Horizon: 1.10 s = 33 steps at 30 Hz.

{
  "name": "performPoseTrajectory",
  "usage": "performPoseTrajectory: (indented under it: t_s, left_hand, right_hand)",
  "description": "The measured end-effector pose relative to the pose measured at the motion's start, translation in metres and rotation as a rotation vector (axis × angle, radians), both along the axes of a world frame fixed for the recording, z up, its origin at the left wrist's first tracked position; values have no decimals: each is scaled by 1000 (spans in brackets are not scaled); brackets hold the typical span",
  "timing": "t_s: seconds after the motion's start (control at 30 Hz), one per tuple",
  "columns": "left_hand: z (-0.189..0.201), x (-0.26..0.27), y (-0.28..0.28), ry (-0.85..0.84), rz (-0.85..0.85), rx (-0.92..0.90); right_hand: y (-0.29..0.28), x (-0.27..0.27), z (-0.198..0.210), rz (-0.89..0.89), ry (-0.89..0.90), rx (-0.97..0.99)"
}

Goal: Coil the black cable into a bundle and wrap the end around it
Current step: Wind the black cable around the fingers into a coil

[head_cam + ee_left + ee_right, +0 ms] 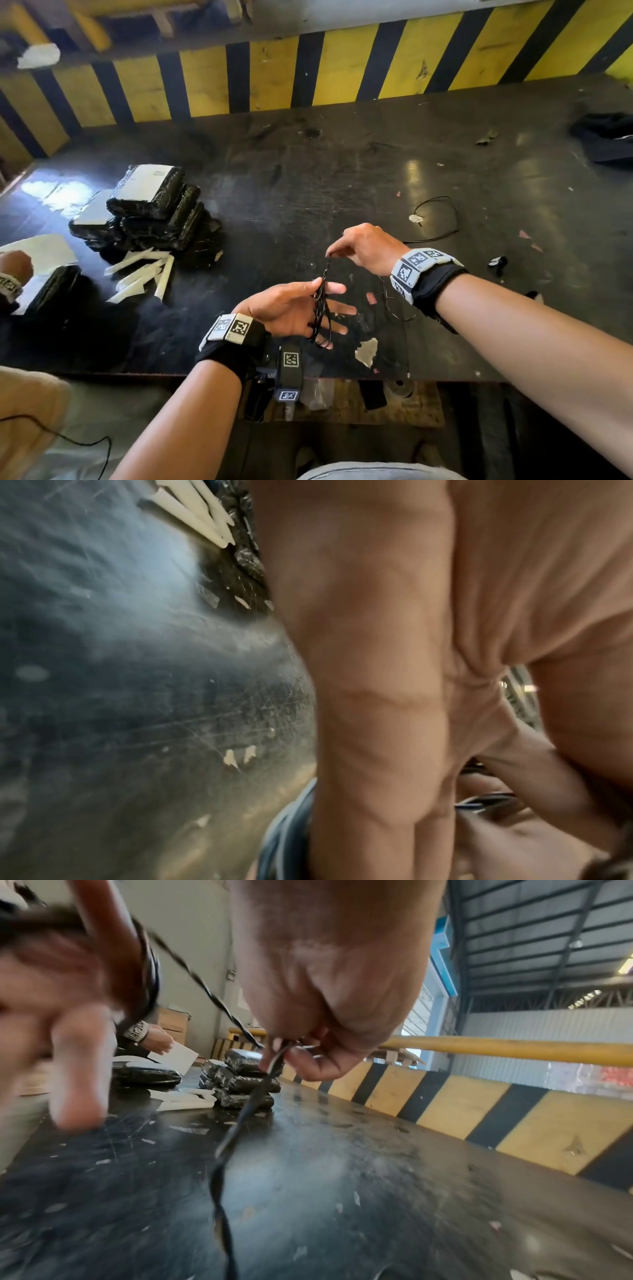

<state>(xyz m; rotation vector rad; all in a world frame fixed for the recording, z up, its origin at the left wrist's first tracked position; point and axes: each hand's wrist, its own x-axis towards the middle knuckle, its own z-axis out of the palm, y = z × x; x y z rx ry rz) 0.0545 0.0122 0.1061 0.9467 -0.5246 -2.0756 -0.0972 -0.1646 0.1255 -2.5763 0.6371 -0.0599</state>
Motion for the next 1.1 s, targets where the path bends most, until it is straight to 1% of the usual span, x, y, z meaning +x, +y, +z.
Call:
performPoseTrajectory:
  t_s: [0.1,0.17,0.23,0.3,0.37,0.43,0.5,0.6,0.67,0.77,0.87,1.0,1.1]
  left_hand:
    - [8,5,3,89,-4,-118]
    - [14,7,1,97,27,-174]
    - [19,6,-3,98,73,-211]
    - [23,5,-10,69,143,-251]
    - [26,4,-19,16,208,-261]
    - [25,3,-26,-32,255,-237]
    - [19,4,-31,-80,315,-192]
    - [6,6,-35,-132,411,-122]
    - [-4,9,-35,-200,458,-88]
    - [-15,16,-32,-311,481,-58]
    - [-22,18,-29,-419,483,-63]
    - [-32,17,-23,-584,396,-40]
    - [-36,16,-19,-655,298,-6]
  right_hand:
    - [-2,-11,-17,-14,-41,110]
    - [4,-19,-32,-32,-55,182]
    - [16,-23,-47,-32,-27,245]
    - [31,-24,-61,-20,-3,265]
    - [45,-25,-68,17,-17,282]
    - [57,-26,-74,15,4,335]
    - [65,-26,-76,-2,68,353]
    - [75,-23,-68,31,187,297]
    - [79,-22,-61,75,236,262]
    - [81,-22,-60,95,299,185]
    - [75,-23,-63,104,299,120]
    - [64,-23,-48,121,268,47]
    - [46,-20,-31,108,250,-30]
